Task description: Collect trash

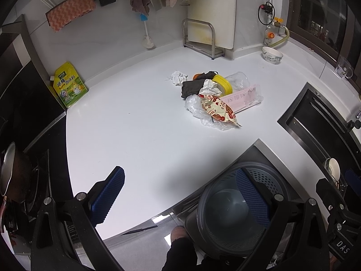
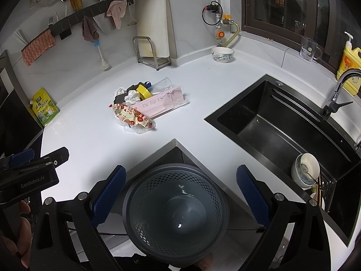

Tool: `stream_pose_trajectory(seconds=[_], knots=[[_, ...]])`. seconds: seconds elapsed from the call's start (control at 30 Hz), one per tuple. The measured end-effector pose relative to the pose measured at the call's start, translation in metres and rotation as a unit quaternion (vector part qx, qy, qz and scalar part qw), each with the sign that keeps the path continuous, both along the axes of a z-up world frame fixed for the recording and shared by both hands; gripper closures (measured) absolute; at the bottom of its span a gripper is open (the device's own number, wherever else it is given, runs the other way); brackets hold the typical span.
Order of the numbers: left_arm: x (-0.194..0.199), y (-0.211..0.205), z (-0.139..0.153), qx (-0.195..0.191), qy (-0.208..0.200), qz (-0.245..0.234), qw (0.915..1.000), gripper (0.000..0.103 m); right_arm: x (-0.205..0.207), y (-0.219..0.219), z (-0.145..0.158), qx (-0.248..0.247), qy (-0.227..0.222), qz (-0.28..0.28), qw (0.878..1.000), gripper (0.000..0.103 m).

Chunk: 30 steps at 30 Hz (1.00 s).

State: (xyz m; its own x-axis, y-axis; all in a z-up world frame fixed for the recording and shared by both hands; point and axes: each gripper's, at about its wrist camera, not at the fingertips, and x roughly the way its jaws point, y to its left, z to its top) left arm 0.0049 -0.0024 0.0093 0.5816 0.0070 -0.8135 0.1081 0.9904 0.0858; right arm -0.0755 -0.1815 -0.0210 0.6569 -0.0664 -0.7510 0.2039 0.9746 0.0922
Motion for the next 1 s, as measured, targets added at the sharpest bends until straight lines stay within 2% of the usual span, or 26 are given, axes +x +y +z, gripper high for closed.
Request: stream_pose_trajectory(seconds=[0.7, 1.0], knots=[[-0.006, 0.010, 0.003, -0.002, -0.004, 0.004, 1.0000, 0.006, -0.003, 0.002, 0.002, 0.002, 0.000, 0.003, 1.000, 0.009], [-0.010, 0.004, -0.001, -0.005, -0.002, 0.026, 0.9997, 0.006, -0.005, -0.012, -0.005, 0.008, 0.003, 0.033, 0.999, 0.009]])
